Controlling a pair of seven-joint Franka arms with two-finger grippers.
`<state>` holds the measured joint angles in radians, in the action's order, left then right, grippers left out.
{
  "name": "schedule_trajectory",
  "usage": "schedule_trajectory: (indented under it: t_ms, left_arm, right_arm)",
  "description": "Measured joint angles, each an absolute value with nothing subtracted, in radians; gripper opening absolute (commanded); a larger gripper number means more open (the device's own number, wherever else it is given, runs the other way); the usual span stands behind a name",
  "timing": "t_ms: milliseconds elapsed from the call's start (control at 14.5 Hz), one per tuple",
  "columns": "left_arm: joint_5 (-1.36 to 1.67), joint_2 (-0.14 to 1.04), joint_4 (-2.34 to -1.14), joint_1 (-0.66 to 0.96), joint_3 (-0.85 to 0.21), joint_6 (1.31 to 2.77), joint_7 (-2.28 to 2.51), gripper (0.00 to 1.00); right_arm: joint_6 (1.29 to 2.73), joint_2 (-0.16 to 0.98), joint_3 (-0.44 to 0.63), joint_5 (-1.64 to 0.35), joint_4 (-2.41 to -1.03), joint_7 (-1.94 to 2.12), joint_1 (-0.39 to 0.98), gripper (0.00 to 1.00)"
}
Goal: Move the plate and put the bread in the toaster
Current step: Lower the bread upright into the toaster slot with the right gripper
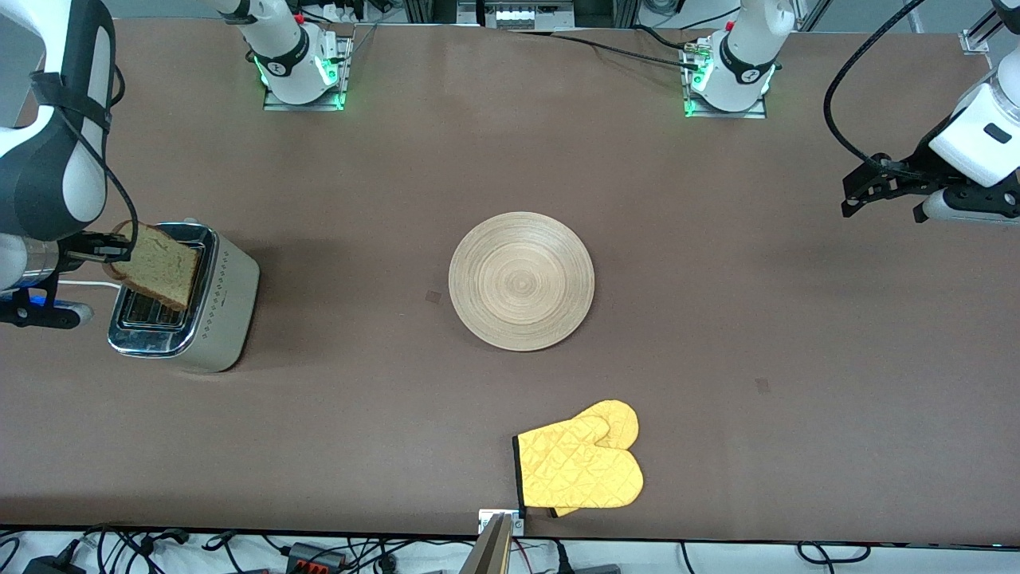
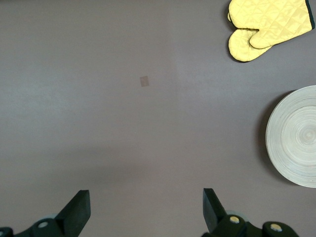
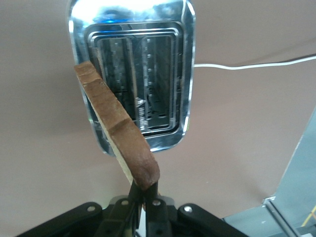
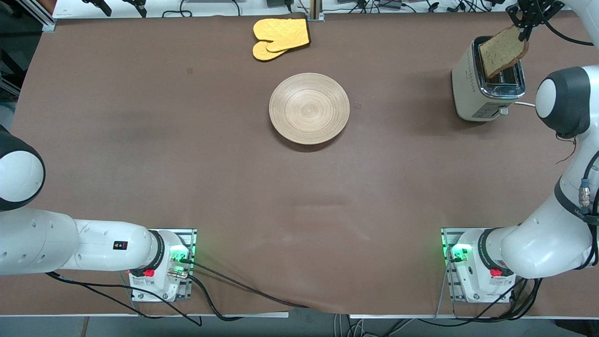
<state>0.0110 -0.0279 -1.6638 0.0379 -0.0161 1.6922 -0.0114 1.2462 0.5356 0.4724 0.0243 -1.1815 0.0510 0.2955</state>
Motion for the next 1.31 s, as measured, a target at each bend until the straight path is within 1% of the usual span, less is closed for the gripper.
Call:
schedule_trajectory:
  t_ms: [756,1100,1306]
  left_arm:
    - [0.011,-0.028,-1.664,0.038,-0.016,1.692,-0.011,1.00]
    - [0.011,-0.028,-1.664,0.038,-0.016,1.692,-0.011,1.00]
    - [0.011,-0.028,-1.664,0.038,-0.016,1.692,-0.011,1.00]
  right_arm:
    - [1.257,0.581,0.466,0.051,-1.175,0.068,0.291,0.00]
    - [1.208,0.582,0.466,0.051,-1.174,0.067,0.291,0.00]
    - [1.205,0.583,0.466,0.051,-1.174,0.065,0.290,0.00]
